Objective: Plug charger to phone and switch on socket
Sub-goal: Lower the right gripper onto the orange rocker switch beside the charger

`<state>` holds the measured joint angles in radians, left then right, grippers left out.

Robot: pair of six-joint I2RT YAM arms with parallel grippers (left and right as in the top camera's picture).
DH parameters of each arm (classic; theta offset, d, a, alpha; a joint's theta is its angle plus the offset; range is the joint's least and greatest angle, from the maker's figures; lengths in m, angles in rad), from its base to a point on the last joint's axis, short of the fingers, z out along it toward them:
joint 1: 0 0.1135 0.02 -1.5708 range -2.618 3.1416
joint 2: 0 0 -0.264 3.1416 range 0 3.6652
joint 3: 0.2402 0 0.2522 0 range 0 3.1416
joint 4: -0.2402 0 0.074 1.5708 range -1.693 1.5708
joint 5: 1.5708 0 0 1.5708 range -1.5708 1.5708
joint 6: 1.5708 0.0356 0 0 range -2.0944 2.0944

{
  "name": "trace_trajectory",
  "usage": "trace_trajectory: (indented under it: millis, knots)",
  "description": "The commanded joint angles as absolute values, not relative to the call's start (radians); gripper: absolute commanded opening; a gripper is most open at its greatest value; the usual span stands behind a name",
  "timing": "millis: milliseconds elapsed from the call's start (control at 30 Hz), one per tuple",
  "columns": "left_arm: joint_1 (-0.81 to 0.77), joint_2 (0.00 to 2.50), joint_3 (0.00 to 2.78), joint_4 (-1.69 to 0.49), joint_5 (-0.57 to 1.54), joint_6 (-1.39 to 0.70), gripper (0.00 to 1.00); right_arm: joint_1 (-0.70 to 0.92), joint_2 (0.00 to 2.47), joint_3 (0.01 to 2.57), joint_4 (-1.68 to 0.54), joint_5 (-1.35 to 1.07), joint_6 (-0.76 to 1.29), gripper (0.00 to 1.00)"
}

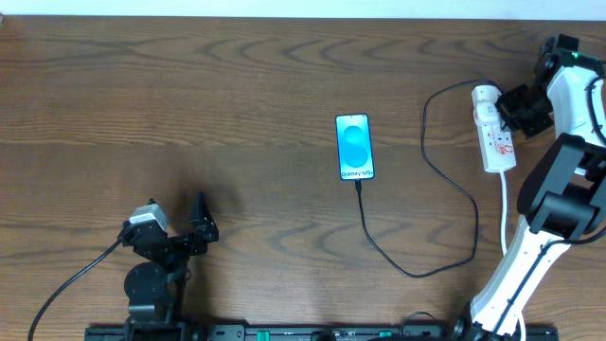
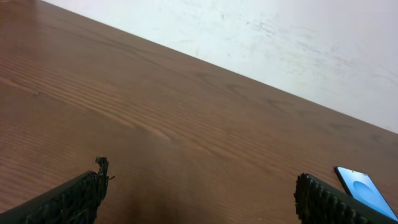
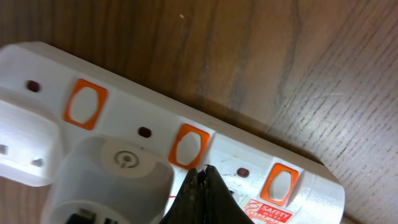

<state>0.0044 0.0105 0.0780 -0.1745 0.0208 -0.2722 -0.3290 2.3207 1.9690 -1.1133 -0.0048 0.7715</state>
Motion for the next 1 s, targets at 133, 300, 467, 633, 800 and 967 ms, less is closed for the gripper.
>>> trace_trajectory:
  millis: [133,300,467,633,800,967]
  knots:
    - [0.001,0.005,0.058,-0.194,0.019,-0.263,0.98,-0.335,2.317,1.995,-1.111,-0.007,0.739,0.01]
    - [0.001,0.005,0.058,-0.194,0.019,-0.263,0.98,-0.335,2.317,2.0,-1.11,-0.007,0.735,0.01]
    - [0.001,0.005,0.058,-0.194,0.019,-0.263,0.98,-0.335,2.317,2.0,-1.091,-0.007,0.698,0.01]
    - [0.001,0.005,0.058,-0.194,0.019,-0.263,0.98,-0.335,2.317,2.0,-1.085,-0.005,0.671,0.01]
    - [0.001,0.005,0.058,-0.194,0.019,-0.263,0.98,-0.333,2.326,1.998,-1.081,0.001,0.666,0.01]
    - [0.001,0.005,0.058,-0.194,0.019,-0.263,0.98,-0.318,2.36,1.995,-1.096,-0.012,0.656,0.01]
